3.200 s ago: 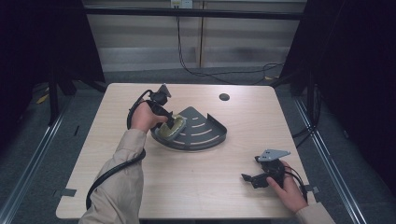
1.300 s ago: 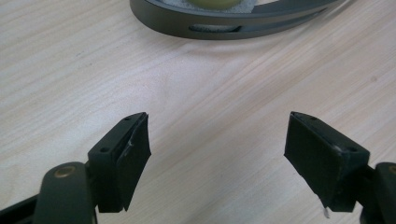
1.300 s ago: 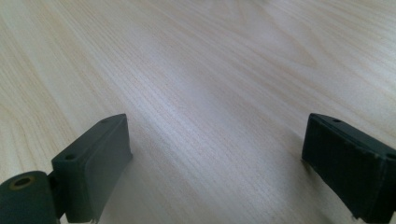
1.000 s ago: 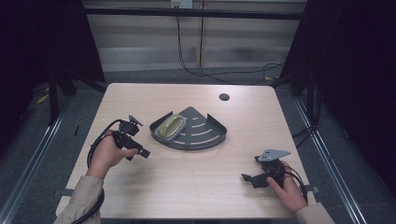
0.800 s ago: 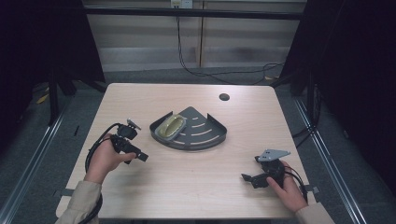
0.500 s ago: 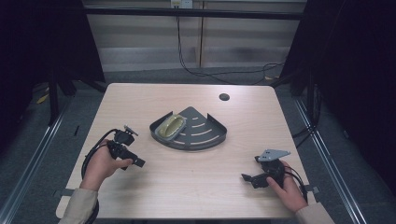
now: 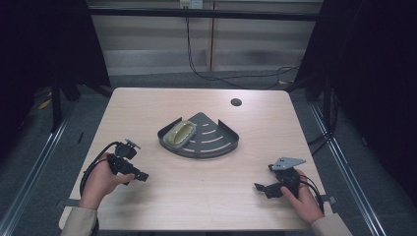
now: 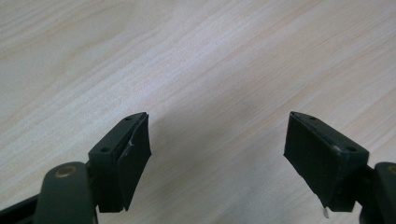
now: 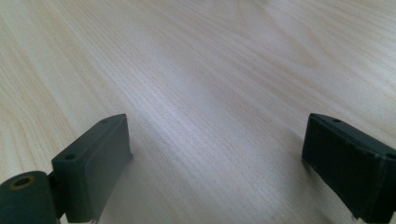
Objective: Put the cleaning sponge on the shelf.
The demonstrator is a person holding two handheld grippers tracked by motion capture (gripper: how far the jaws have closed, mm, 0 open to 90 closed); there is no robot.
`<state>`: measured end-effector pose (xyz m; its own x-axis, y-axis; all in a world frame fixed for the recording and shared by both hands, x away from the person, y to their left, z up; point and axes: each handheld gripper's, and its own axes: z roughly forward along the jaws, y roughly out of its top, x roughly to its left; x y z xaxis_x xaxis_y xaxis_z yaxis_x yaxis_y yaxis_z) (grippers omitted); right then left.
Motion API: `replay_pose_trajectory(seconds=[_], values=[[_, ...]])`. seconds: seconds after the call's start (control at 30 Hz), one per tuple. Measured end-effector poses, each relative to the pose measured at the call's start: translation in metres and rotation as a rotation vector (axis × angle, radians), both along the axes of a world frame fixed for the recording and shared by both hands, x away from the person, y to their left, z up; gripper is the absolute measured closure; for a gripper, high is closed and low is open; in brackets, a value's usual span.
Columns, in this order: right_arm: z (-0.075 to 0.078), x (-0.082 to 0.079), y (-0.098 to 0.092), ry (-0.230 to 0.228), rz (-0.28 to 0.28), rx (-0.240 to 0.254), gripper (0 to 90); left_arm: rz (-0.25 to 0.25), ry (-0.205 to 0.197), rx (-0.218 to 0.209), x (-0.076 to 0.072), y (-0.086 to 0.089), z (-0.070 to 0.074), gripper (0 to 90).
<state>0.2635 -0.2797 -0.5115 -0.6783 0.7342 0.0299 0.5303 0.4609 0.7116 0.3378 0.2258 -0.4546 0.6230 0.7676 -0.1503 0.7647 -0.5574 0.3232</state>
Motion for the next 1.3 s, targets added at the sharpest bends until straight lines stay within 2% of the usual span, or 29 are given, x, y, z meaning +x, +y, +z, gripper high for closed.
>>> replay_pose_trajectory(seconds=[0.2,0.37,0.57,0.7,0.8,0.87,1.03,1.1,1.13,1.23,1.3], values=[[0.0,0.0,0.0,0.0,0.0,0.0,7.3,-0.003,0.002,0.012,-0.005,0.004,-0.005,22.2],[0.0,0.0,0.0,0.0,0.0,-0.001,7.2,-0.006,-0.016,0.02,-0.009,0.006,-0.009,22.2],[0.0,0.0,0.0,0.0,0.0,-0.001,7.2,-0.032,-0.006,0.044,-0.013,0.008,-0.019,21.9],[0.0,0.0,0.0,0.0,0.0,-0.001,7.2,-0.05,-0.02,0.056,-0.014,0.008,-0.019,20.3],[0.0,0.0,0.0,0.0,-0.001,0.0,7.2,-0.06,-0.045,0.061,-0.016,0.007,-0.022,17.5],[0.0,0.0,0.0,0.0,0.0,-0.001,7.2,-0.084,-0.077,0.083,-0.02,0.005,-0.024,14.4],[0.0,0.0,0.0,-0.001,0.001,-0.002,7.1,-0.062,-0.125,0.046,-0.024,0.008,-0.03,7.9],[0.0,0.0,0.0,-0.002,0.0,-0.002,7.1,-0.058,-0.143,0.036,-0.026,0.01,-0.033,0.5],[0.0,0.0,0.0,-0.002,0.0,-0.002,7.1,-0.067,-0.146,0.036,-0.027,0.012,-0.033,0.0],[0.0,0.0,0.0,-0.001,0.001,-0.002,7.1,-0.047,-0.157,0.02,-0.03,0.012,-0.034,0.0],[0.0,0.0,0.0,-0.002,0.001,-0.002,7.1,-0.053,-0.159,0.022,-0.03,0.013,-0.034,0.0]])
